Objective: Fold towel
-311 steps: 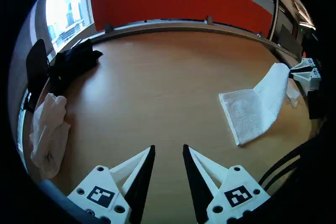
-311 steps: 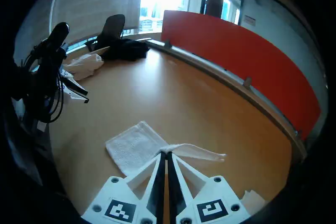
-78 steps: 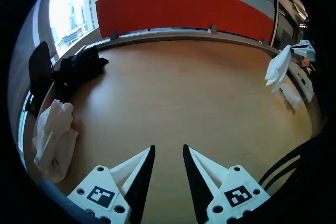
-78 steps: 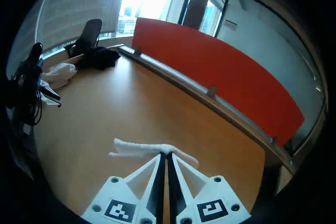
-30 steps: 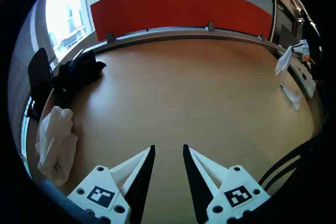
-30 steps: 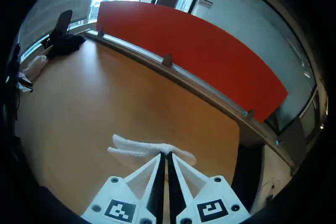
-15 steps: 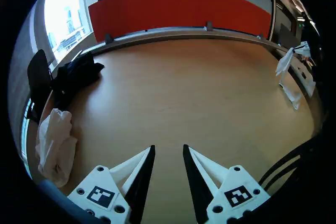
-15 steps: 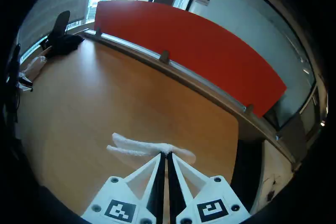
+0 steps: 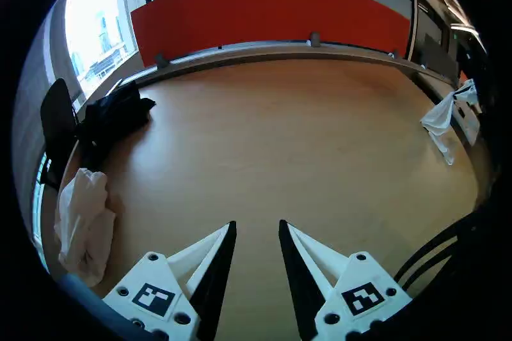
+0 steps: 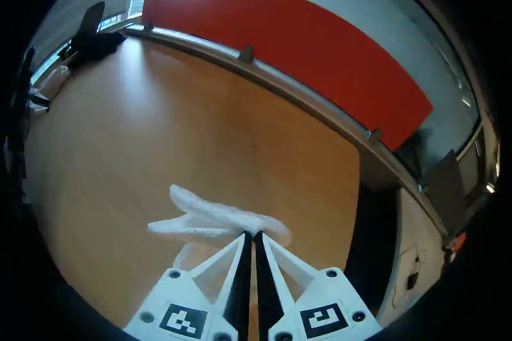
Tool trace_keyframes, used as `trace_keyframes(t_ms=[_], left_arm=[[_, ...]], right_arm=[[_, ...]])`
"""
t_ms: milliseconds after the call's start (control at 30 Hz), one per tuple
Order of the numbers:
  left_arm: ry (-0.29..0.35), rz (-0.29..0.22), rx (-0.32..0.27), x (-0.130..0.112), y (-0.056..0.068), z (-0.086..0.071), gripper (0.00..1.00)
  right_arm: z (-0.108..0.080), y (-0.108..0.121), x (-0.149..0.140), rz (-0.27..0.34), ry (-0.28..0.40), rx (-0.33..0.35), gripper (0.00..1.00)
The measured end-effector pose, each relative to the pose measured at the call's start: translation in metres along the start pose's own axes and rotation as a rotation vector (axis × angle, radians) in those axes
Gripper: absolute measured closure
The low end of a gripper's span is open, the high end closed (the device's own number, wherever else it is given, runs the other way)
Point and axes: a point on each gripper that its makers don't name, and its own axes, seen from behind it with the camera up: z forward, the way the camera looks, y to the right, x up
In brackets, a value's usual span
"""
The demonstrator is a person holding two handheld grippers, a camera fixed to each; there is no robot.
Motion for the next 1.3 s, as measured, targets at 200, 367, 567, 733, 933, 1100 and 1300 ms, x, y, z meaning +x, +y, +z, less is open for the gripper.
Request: trace_keyframes(t_ms=[200, 367, 567, 733, 933, 1100, 1300], left_arm=[[0.0, 0.006, 0.0, 0.0, 0.002, -0.001, 0.52], [0.001, 0.004, 0.003, -0.001, 0.001, -0.002, 0.52], [0.002, 0.005, 0.008, -0.003, -0.002, -0.004, 0.52], [0.001, 0.009, 0.014, -0.004, -0.005, -0.005, 0.52], [0.002, 0.011, 0.019, -0.004, -0.007, -0.006, 0.52], [0.003, 0.011, 0.021, -0.004, -0.008, -0.007, 0.52], [0.001, 0.013, 0.024, -0.006, -0.008, -0.008, 0.52]], right_arm=[[-0.001, 0.004, -0.023, 0.01, -0.032, -0.013, 0.96], [-0.001, 0.004, -0.041, 0.012, -0.062, -0.023, 0.96], [0.002, 0.002, -0.064, 0.032, -0.104, -0.031, 0.96], [0.006, 0.0, -0.081, 0.046, -0.139, -0.037, 0.96], [0.009, -0.001, -0.092, 0.06, -0.159, -0.047, 0.96], [0.012, 0.002, -0.1, 0.072, -0.182, -0.056, 0.96], [0.015, 0.002, -0.114, 0.086, -0.214, -0.065, 0.96]])
